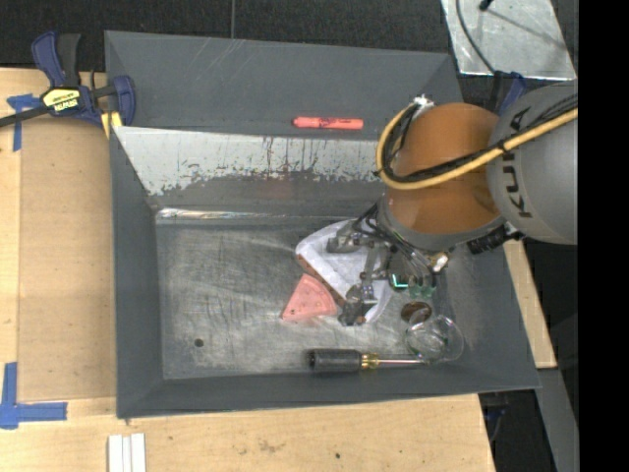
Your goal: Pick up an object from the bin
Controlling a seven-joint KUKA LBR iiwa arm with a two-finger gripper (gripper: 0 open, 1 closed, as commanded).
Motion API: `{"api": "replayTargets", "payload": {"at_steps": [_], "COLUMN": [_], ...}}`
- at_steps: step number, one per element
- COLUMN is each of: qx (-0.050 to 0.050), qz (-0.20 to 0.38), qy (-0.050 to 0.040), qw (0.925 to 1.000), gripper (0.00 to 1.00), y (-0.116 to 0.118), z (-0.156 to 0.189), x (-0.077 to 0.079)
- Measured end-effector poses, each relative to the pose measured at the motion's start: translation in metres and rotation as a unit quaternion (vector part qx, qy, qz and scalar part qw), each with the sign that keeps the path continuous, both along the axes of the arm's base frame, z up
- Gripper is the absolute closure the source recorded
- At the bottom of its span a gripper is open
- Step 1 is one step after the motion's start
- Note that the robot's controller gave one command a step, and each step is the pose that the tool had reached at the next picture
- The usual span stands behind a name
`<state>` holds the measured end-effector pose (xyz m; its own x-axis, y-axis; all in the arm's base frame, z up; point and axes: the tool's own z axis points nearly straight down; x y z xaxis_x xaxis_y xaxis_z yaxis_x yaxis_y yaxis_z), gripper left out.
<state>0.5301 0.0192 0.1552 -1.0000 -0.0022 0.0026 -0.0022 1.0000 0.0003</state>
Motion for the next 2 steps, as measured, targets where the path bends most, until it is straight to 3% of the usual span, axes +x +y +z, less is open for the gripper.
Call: {"api": "replayTargets", "payload": {"at_steps": [1, 2], "qx": [0.0, 0.0], "qz": [0.023, 0.034], "qy": [0.0014, -0.0075], "qw": [0.9997, 0.9994], "gripper": [0.0, 0.0], "y": [-0.003, 0.002], "z": [0.037, 0.048], "x": [0.002, 0.023]}}
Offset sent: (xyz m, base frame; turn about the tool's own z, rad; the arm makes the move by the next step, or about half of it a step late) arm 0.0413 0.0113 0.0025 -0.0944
